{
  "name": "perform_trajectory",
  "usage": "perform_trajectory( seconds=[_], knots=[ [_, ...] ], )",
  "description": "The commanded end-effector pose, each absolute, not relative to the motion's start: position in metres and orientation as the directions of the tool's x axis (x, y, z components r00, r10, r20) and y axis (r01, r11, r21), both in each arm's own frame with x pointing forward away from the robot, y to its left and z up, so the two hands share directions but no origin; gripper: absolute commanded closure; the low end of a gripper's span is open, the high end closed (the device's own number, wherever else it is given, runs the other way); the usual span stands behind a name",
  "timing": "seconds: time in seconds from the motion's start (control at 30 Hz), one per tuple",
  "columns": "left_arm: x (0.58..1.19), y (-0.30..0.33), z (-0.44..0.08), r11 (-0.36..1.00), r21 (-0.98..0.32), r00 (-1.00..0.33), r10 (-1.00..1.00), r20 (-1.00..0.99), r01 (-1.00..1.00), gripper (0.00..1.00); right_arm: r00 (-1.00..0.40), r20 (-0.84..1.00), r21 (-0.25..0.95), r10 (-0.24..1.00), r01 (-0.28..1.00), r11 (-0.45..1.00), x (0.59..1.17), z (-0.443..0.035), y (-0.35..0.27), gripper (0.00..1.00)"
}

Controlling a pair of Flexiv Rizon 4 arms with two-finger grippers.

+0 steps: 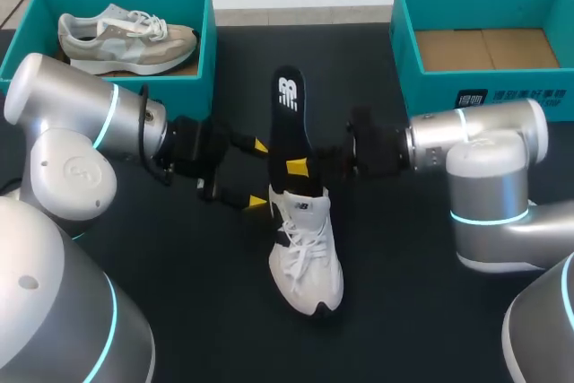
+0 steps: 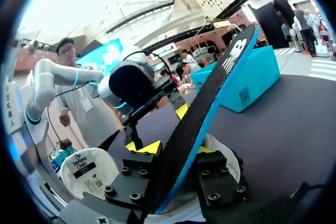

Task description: Take the shoe out of the shoebox, open the shoe tongue, remove and reinsert the insole, then place the shoe into the shoebox

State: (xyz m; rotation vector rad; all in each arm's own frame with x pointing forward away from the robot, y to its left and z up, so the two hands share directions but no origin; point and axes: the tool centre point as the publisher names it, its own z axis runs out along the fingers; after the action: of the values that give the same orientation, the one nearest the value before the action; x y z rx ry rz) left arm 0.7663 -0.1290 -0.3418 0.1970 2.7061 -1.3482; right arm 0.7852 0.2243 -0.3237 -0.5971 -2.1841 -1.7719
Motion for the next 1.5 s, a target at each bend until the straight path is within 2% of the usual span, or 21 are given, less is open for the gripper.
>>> perform_trajectory(
  seconds=[0.03,0.83,0.87,0.9,1.0,1.07,1.23,1.33,1.5],
  knots=[
    [0.766,-0.13,-0.343,0.597,-0.785,-0.985,0.065,-0.158,0.166,0.0,-0.875,0.461,0.856,0.147,0.482,0.187,0.782,-0.323,0.224,1.0],
    [0.766,-0.13,-0.343,0.597,-0.785,-0.985,0.065,-0.158,0.166,0.0,-0.801,0.574,0.767,0.169,0.599,0.233,0.743,-0.343,0.225,1.0],
    [0.766,-0.13,-0.343,0.597,-0.785,-0.985,0.065,-0.158,0.166,0.0,-0.806,0.566,0.773,0.172,0.591,0.23,0.744,-0.339,0.224,0.94],
    [0.766,-0.13,-0.343,0.597,-0.785,-0.985,0.065,-0.158,0.166,0.0,-0.813,0.554,0.781,0.176,0.582,0.229,0.746,-0.336,0.223,0.71],
    [0.766,-0.13,-0.343,0.597,-0.785,-0.985,0.065,-0.158,0.166,0.0,-0.831,0.526,0.8,0.179,0.555,0.229,0.753,-0.327,0.221,0.58],
    [0.766,-0.13,-0.343,0.597,-0.785,-0.985,0.065,-0.158,0.166,0.0,-0.843,0.509,0.81,0.174,0.538,0.235,0.759,-0.322,0.22,0.56],
    [0.766,-0.13,-0.343,0.597,-0.785,-0.985,0.065,-0.158,0.166,0.0,-0.856,0.493,0.819,0.157,0.517,0.249,0.772,-0.319,0.218,0.65],
    [0.766,-0.13,-0.343,0.597,-0.785,-0.985,0.065,-0.158,0.166,0.0,-0.845,0.518,0.81,0.13,0.534,0.241,0.774,-0.326,0.217,1.0],
    [0.766,-0.13,-0.343,0.597,-0.785,-0.985,0.065,-0.158,0.166,0.0,-0.814,0.568,0.778,0.119,0.578,0.247,0.769,-0.338,0.217,1.0]
  ],
)
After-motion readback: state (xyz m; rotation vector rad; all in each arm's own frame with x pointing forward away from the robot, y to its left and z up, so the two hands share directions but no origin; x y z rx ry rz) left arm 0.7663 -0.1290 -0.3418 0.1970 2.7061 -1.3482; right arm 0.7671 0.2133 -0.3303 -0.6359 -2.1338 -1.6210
